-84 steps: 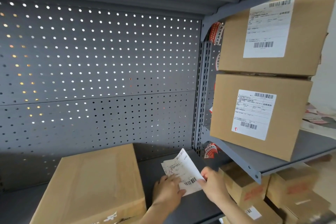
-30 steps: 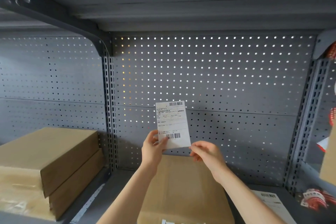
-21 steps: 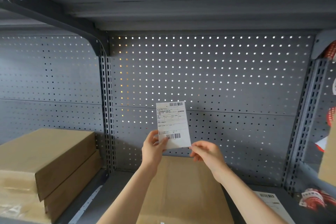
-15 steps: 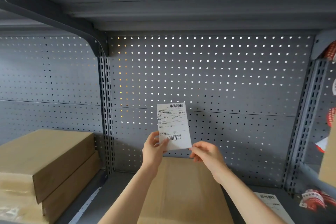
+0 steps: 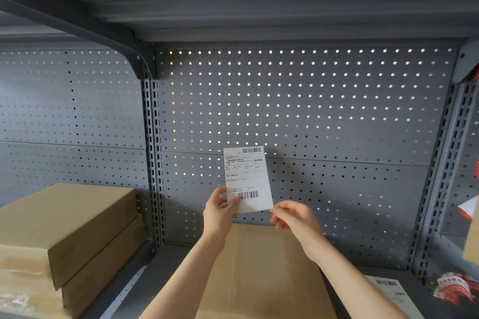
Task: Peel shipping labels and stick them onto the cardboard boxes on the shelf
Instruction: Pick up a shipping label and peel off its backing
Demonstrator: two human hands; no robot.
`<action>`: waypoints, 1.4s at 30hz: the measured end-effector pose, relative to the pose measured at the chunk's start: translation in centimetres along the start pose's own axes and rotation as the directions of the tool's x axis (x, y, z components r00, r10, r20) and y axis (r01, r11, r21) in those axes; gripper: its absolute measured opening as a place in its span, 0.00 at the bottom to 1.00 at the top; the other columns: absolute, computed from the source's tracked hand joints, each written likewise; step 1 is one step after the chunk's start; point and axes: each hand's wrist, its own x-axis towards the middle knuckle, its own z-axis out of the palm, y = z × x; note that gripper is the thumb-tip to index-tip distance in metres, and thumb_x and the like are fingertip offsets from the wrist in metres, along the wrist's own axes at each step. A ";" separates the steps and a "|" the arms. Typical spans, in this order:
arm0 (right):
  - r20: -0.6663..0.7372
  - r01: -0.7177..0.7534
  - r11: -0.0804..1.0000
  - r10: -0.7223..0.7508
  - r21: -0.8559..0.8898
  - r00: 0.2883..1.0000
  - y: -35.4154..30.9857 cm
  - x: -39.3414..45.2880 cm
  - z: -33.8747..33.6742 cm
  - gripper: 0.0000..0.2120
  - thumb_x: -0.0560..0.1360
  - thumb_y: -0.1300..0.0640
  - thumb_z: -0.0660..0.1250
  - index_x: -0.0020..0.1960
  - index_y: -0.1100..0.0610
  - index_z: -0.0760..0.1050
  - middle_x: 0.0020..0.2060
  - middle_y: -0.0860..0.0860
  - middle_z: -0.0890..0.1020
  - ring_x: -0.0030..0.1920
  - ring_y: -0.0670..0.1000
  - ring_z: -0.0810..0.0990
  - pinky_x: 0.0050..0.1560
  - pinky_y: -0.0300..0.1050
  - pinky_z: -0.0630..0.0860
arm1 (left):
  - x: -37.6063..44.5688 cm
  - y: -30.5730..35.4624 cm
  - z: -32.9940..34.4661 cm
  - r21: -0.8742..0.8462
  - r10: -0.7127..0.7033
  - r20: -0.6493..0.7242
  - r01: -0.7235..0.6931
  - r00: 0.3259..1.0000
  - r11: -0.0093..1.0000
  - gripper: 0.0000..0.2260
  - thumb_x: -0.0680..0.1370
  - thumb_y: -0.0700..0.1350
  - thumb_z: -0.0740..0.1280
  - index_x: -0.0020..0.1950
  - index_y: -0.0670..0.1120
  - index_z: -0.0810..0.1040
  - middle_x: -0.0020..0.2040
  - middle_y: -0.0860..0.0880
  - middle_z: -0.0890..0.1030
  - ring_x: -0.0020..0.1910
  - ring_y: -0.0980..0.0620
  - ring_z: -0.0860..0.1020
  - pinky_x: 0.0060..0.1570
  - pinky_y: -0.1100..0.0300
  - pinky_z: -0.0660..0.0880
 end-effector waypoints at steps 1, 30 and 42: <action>0.000 0.000 1.000 0.000 -0.002 1.000 0.0 0.0 0.0 0.05 0.74 0.63 0.68 0.40 0.60 0.80 0.30 0.53 0.83 0.30 0.50 0.76 0.38 0.44 0.74 | 0.0 0.0 0.0 0.001 0.000 -0.001 0.000 1.000 1.000 0.09 0.76 0.42 0.68 0.54 0.52 0.77 0.48 0.48 0.84 0.41 0.50 0.80 0.51 0.49 0.78; 0.072 0.109 0.985 -0.100 -0.132 0.992 -0.7 0.9 0.9 0.09 0.77 0.62 0.64 0.41 0.54 0.79 0.34 0.47 0.84 0.35 0.39 0.79 0.37 0.28 0.72 | -0.6 1.8 1.8 0.420 0.086 0.195 -0.163 0.977 0.893 0.04 0.75 0.44 0.69 0.43 0.49 0.84 0.40 0.51 0.85 0.43 0.53 0.83 0.46 0.67 0.77; 0.088 0.188 0.950 -0.172 -0.248 0.981 -1.2 1.2 0.9 0.06 0.76 0.59 0.66 0.43 0.55 0.80 0.38 0.46 0.84 0.42 0.40 0.80 0.45 0.27 0.72 | -1.6 3.3 1.9 0.285 -0.060 0.196 0.001 0.979 0.959 0.10 0.74 0.51 0.70 0.35 0.50 0.84 0.24 0.60 0.77 0.24 0.63 0.71 0.26 0.73 0.66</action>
